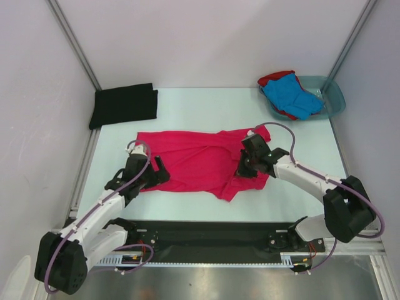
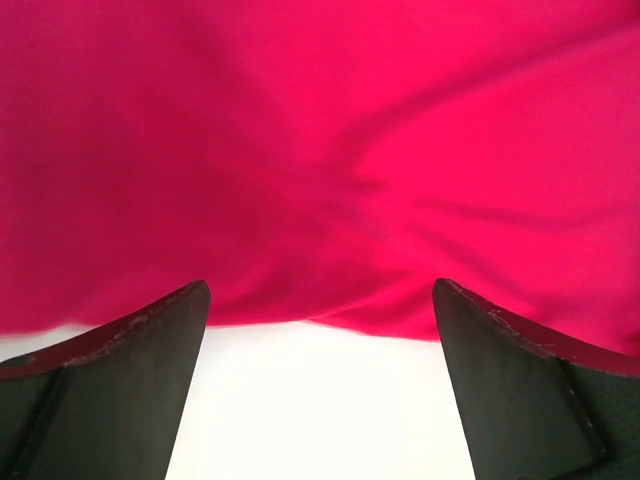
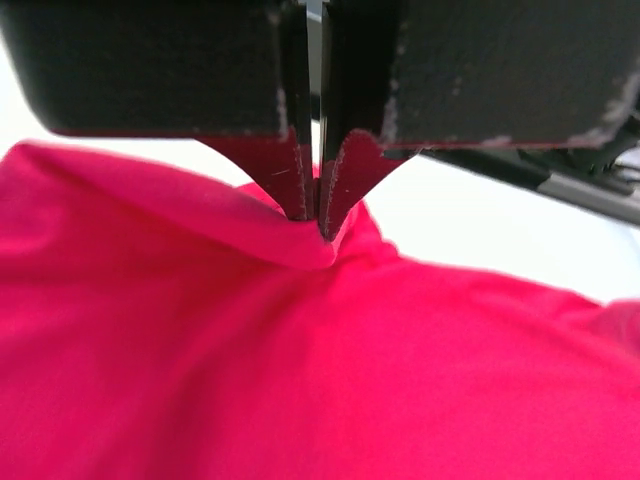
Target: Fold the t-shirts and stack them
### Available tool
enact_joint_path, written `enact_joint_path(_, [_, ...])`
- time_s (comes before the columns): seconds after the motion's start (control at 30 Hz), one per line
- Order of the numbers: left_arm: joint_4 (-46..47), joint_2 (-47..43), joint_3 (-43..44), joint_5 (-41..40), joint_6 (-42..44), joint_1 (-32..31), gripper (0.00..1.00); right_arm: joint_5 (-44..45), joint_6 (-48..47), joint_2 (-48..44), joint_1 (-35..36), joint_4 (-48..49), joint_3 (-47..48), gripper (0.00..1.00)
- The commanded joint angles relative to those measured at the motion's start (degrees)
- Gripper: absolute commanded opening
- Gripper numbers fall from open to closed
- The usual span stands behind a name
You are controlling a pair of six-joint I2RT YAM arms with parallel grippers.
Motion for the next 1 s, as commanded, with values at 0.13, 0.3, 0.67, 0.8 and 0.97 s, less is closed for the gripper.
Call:
enact_joint_path(0.13, [22.50, 5.52, 0.19, 34.62, 3.34, -2.33, 1.00, -2.29, -6.14, 4.47, -3.03, 2.42, 4.95, 0.00])
enact_joint_path(0.3, [30.12, 18.98, 4.23, 37.81, 0.36, -12.95, 1.00, -2.03, -6.49, 4.12, -3.38, 2.50, 4.25, 0.00])
enact_joint_path(0.67, [30.26, 27.87, 12.93, 17.36, -12.57, -33.09, 1.00, -0.01, -7.37, 0.69, -5.06, 1.54, 2.32, 0.00])
enact_joint_path(0.8, [27.77, 26.55, 12.94, 4.28, -15.90, -36.08, 1.00, 1.04, -8.16, -0.01, -5.49, 1.10, 1.88, 0.00])
enact_joint_path(0.97, [33.81, 25.41, 5.85, -5.52, -30.30, -38.46, 1.00, 2.10, -8.43, -0.89, -5.67, 0.75, 1.61, 0.00])
